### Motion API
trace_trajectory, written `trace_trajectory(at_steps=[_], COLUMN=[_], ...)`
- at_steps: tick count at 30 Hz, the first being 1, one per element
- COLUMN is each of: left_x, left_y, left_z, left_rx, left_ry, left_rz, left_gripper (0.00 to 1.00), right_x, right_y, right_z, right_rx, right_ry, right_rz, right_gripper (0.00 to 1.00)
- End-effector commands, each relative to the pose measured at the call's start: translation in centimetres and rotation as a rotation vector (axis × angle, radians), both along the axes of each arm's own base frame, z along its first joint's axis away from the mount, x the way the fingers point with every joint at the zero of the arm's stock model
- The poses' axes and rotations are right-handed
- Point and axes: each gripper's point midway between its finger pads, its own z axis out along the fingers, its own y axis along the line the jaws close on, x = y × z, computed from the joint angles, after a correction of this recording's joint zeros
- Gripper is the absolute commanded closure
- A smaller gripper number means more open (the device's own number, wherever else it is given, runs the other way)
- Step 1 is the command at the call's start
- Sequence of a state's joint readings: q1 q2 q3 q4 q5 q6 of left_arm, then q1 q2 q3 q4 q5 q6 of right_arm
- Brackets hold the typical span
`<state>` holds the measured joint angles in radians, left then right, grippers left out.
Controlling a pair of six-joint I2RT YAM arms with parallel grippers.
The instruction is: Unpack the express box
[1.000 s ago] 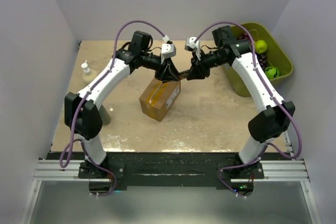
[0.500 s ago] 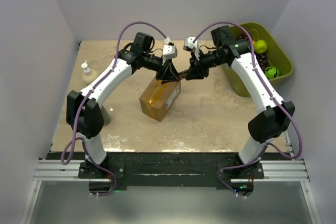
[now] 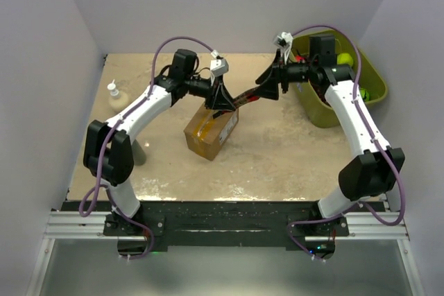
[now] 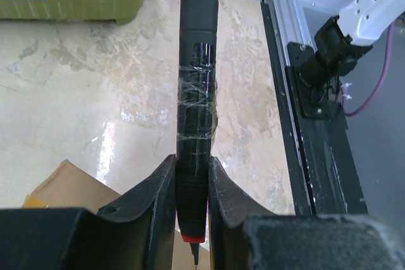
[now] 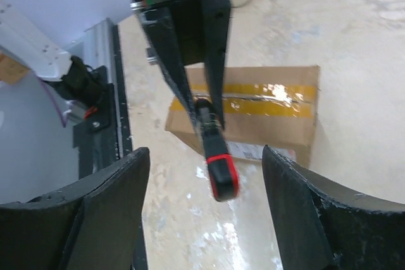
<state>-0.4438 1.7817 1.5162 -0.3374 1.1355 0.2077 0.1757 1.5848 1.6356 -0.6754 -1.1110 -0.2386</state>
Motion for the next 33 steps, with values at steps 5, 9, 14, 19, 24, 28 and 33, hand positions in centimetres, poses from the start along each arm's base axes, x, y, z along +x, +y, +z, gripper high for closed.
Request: trace_trajectory(at_steps=[5, 9, 14, 19, 24, 28, 33], left_x=[-0.6, -0.4, -0.4, -0.5, -0.4, -0.8, -0.7], left_y=[-0.4, -0.6, -0.7, -0.8, -0.8, -0.6, -0.6], left_z=[5.6, 6.3, 6.8, 6.5, 5.9, 4.9, 5.2], left_rx=[-0.156, -0.181, -0.201, -0.195, -0.170, -0.140, -0.143], left_ry=[0.006, 0.009, 0.027, 0.035, -0.015, 0.028, 0.015], left_rz=[-0.029, -0.039, -0.052, -0.063, -0.058, -0.053, -0.052], left_gripper=[1.00, 1.00, 1.00, 1.00, 1.00, 1.00, 1.00], right_x=[-2.9, -2.7, -2.7, -2.6, -2.6, -2.3, -2.2], right_y=[3.4, 3.9, 4.0, 4.0, 4.1, 4.2, 4.2], right_z=[0.0, 0.0, -0.2, 0.2, 0.6, 0.9, 0.0], right_rx=[0.089, 0.107, 0.117, 0.127, 0.136, 0.140, 0.108], right_ry=[0.030, 0.041, 0.062, 0.055, 0.043, 0.054, 0.047], right_rz=[0.151, 0.147, 0.141, 0.140, 0.150, 0.134, 0.139], right_gripper=[0.26, 0.31, 0.43, 0.53, 0.55, 0.56, 0.60])
